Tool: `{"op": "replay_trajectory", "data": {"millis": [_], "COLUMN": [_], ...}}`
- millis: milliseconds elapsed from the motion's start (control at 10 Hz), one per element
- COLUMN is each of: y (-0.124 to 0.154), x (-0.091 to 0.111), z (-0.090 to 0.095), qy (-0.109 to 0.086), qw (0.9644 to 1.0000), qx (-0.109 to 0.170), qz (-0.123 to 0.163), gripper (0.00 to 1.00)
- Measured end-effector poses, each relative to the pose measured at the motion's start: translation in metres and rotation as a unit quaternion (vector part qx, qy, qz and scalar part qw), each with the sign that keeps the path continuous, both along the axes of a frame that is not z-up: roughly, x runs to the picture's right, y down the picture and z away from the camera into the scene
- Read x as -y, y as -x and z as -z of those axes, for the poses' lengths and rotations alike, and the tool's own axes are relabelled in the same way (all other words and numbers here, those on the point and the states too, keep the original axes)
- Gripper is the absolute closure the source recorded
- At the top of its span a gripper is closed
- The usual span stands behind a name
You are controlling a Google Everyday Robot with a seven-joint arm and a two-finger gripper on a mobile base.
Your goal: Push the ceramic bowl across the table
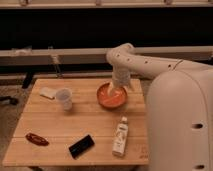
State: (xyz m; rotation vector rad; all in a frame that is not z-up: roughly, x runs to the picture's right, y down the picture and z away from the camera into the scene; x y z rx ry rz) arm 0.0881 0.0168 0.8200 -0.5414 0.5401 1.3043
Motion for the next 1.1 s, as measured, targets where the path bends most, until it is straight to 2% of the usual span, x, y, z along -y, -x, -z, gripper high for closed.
{"op": "replay_trajectory", "data": {"millis": [400, 800, 1100], "y": [0.0, 0.002, 0.002], "x": [-0.009, -0.01, -0.016], "z": [-0.014, -0.015, -0.027], "qy": [0.002, 0.005, 0.004], "qw": [1.0, 1.0, 1.0], "qx": [-0.001, 0.0, 0.001], "qz": [0.005, 0.007, 0.009], "gripper": [0.2, 0.2, 0.2]}}
